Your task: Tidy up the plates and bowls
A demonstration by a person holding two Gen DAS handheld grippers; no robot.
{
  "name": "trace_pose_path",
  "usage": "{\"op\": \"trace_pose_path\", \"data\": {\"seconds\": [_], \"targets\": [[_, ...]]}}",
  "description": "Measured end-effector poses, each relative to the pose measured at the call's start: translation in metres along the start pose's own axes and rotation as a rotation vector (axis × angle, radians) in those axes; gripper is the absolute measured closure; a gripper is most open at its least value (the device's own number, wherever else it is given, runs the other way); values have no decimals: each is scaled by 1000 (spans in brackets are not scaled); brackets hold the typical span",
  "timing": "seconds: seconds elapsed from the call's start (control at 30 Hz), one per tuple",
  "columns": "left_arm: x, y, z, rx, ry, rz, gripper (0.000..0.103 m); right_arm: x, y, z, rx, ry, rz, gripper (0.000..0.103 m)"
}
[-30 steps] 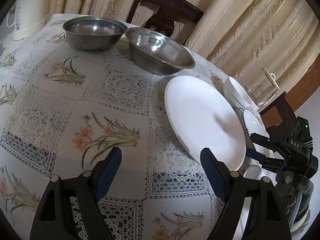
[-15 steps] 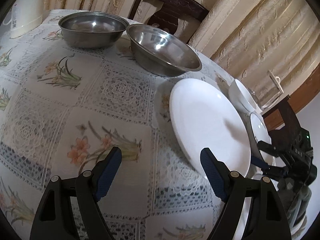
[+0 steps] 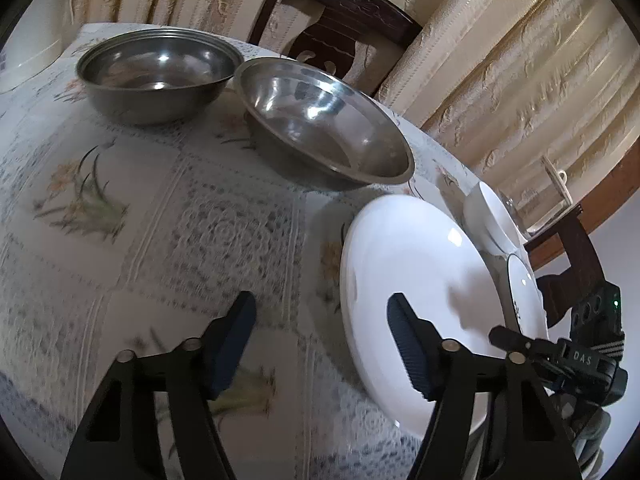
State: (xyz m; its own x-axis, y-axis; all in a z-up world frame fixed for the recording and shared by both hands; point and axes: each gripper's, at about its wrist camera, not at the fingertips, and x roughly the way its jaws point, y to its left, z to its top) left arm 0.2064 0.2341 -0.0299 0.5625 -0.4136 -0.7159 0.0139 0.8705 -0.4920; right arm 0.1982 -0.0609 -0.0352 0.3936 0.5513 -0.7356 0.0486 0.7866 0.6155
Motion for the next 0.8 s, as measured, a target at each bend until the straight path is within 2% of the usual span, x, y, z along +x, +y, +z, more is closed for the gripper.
{"op": "trace_pose_path", "data": {"seconds": [0.03, 0.2, 0.23, 0.33, 0.37, 0.47, 0.6, 0.8], "targets": [[3, -1, 2, 2, 4, -3, 47, 1, 0, 0, -3, 3, 2, 62], [11, -9, 4, 42, -1, -3, 54, 3, 2, 1, -32, 8, 3, 65], [13, -11, 4, 51, 3, -12, 61, 3, 2, 1, -37, 8, 4, 65], [18, -21, -1, 90, 4, -39, 64, 3, 3, 0, -59, 4, -1, 65], [20, -24, -2, 102, 13, -58, 68, 2, 5, -2, -74, -3, -8, 65], [21, -33, -7, 149, -7, -15, 69, 1, 11, -6, -118, -18, -36, 65], [19, -30, -6, 142, -12, -14, 69, -2, 15, -9, -154, -38, -37, 65], [6, -36, -11, 187, -43, 5, 69, -11, 21, -11, -196, -81, -52, 66]]}}
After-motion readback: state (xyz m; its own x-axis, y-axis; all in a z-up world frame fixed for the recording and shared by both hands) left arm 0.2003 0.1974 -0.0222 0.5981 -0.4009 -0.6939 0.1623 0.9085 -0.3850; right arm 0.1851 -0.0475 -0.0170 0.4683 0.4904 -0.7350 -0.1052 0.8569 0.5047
